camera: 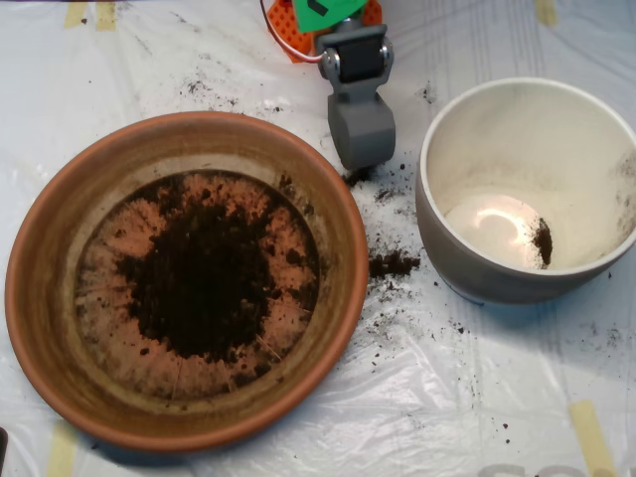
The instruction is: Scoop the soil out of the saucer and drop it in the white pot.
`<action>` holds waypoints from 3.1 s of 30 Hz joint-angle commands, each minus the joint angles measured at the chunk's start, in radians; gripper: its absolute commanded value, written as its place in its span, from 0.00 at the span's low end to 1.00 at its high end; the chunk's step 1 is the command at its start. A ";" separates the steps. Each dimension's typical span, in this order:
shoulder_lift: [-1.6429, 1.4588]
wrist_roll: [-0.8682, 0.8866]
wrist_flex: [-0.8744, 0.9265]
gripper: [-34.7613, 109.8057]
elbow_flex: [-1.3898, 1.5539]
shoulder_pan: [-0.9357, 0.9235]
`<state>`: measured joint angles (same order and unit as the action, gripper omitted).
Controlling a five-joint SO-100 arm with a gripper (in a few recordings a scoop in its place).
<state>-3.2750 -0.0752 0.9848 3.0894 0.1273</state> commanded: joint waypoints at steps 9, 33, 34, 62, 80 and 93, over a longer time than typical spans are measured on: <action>-0.074 -0.012 -0.018 0.24 -0.012 0.011; -0.074 -0.008 -0.017 0.24 -0.012 0.005; -0.074 -0.011 -0.017 0.24 -0.012 0.003; -0.028 -0.141 0.077 0.32 -0.477 -0.083; 0.279 -0.097 -0.144 0.44 -0.495 -0.502; 0.796 -0.201 -0.144 0.50 -0.646 -0.494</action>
<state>-2.5940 -0.2730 0.8330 2.5894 -0.3666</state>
